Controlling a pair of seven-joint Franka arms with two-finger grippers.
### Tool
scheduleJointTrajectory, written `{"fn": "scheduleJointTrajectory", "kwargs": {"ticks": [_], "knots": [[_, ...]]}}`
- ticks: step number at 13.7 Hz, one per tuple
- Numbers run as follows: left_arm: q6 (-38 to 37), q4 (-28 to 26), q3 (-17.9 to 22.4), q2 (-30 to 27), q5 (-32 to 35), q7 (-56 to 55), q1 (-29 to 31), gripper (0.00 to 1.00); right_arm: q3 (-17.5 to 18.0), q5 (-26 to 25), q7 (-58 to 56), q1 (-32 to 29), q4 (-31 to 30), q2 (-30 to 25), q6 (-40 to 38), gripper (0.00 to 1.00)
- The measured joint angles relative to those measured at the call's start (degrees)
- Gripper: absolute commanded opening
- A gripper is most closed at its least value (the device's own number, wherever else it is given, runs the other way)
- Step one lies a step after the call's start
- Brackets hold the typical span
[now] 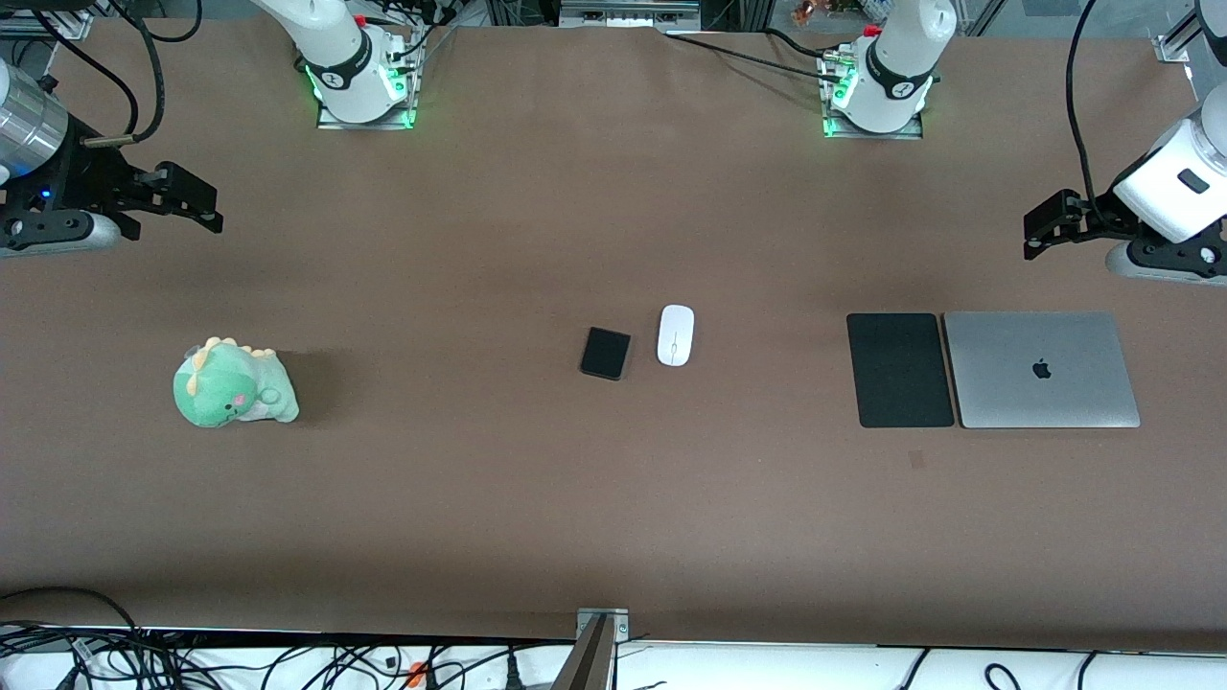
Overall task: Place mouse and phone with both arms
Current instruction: 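Reach the left gripper toward the white mouse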
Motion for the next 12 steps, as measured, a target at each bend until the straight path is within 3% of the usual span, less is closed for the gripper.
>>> {"fn": "scheduleJointTrajectory", "kwargs": {"ticks": [12], "knots": [[-1.13,0.00,0.00,0.01,-0.37,0.00,-0.02,1.00,0.27,0.00,-0.02,0.07,0.00,0.00,0.01,1.00]]}}
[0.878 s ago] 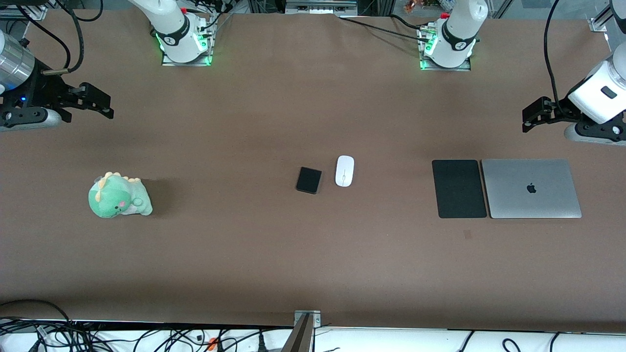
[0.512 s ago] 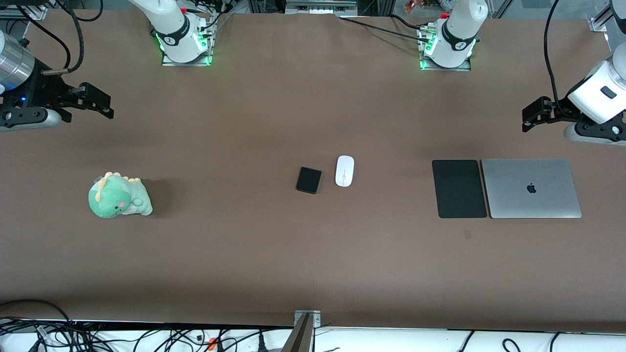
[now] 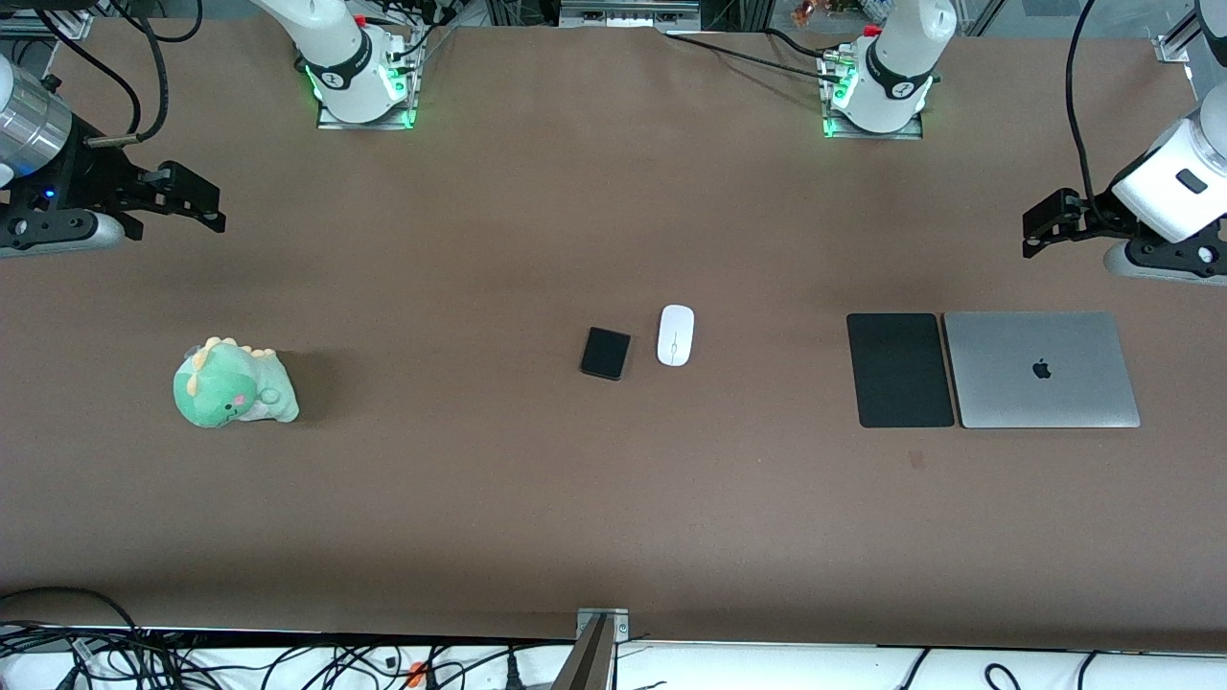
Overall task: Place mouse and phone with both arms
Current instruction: 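Reach the left gripper toward the white mouse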
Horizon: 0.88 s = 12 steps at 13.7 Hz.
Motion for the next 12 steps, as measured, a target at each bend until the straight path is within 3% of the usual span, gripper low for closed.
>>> {"fn": "scheduleJointTrajectory", "kwargs": {"ticks": [12], "knots": [[-5.60,-0.12,-1.17,5.16,-0.31,0.00,-1.63,1.00,0.02,0.00,0.00,0.00,0.00,0.00,0.00,1.00]]}}
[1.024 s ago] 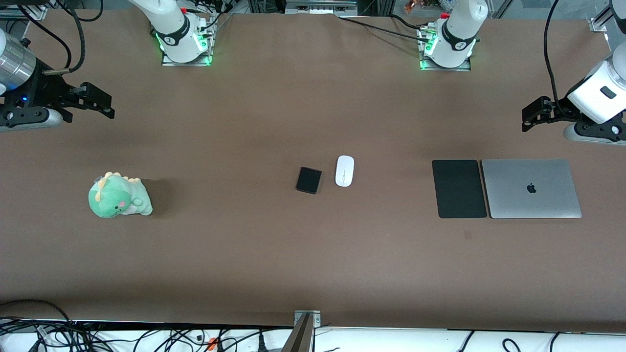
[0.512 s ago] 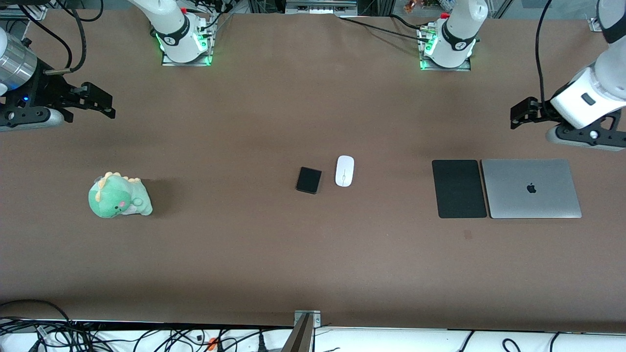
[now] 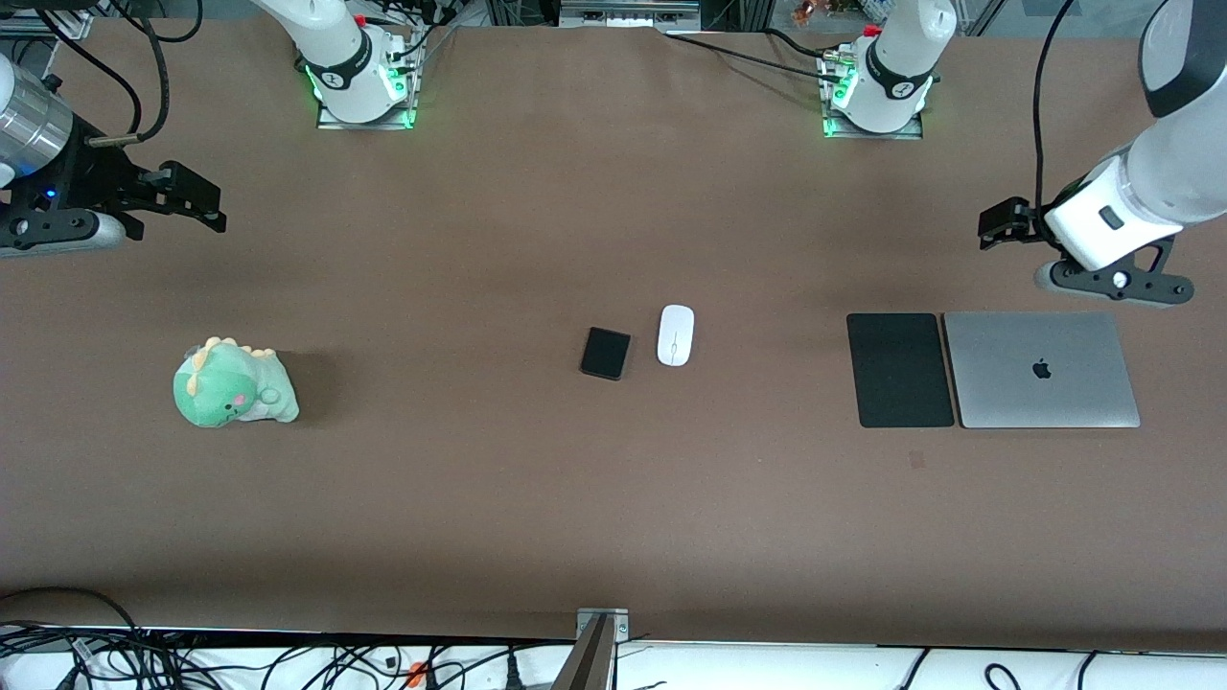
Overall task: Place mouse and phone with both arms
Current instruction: 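Reach the left gripper toward the white mouse, then lower the left gripper and grasp the white mouse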
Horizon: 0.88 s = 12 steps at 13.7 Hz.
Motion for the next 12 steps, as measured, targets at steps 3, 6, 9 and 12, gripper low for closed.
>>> {"fn": "scheduleJointTrajectory", "kwargs": {"ticks": [3,6,9,12], "knots": [[3.36,0.84,-0.95,6.15,-0.12,0.00,-2.99,1.00,0.01,0.00,0.00,0.01,0.03,0.00,0.05,1.00],[10.70,3.07,-1.32,13.15,-2.18,-1.56,-7.49,1.00,0.03,0.00,0.00,0.02,0.09,0.00,0.23,1.00],[18.19,3.75,-1.54,18.23,-5.49,-6.04,-11.74,1.00,0.03,0.00,0.00,0.02,0.11,0.00,0.37,1.00],[25.32,3.87,-1.79,21.74,-5.62,-14.42,-18.39,1.00,0.05,0.00,0.00,0.02,0.13,0.00,0.58,1.00]]}}
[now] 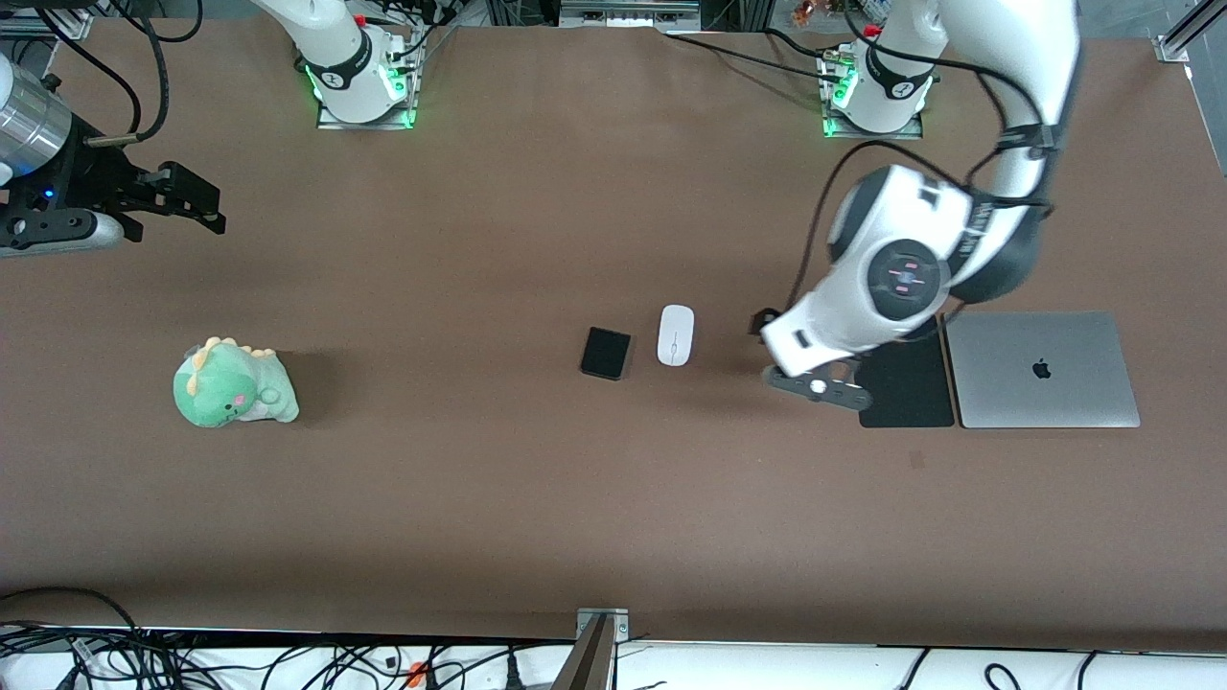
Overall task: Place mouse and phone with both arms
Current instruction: 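Lower the left gripper and grasp the white mouse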
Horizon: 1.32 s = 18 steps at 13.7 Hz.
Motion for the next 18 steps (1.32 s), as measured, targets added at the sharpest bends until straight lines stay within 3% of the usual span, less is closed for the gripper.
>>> {"fn": "scheduleJointTrajectory", "kwargs": {"ticks": [4,6,11,14,15,16,18], "knots": [[9.85,-0.95,0.07,6.37,0.20,-11.84,-8.76,1.00,0.01,0.00,0.00,0.00,0.01,0.01,0.11,1.00],[17.14,-4.53,0.18,8.79,2.35,-15.85,-11.52,1.00,0.01,0.01,0.01,0.00,0.01,0.02,0.23,1.00],[29.04,-11.90,0.25,9.89,3.39,-17.83,-12.75,1.00,0.04,0.01,0.02,0.00,0.01,0.02,0.23,1.00],[29.96,-13.35,0.25,10.07,3.39,-18.11,-13.28,1.00,0.15,0.01,0.03,0.01,0.01,0.02,0.24,1.00],[30.02,-13.44,0.25,10.26,3.39,-18.18,-13.42,0.93,0.15,0.01,0.03,0.00,0.01,0.02,0.24,1.00],[30.10,-13.44,0.25,10.43,3.39,-18.21,-13.55,0.71,0.16,0.01,0.03,0.00,0.01,0.02,0.25,1.00],[30.11,-13.48,0.25,10.54,3.40,-18.23,-14.01,0.38,0.19,0.01,0.03,0.00,0.02,0.02,0.25,1.00]]}}
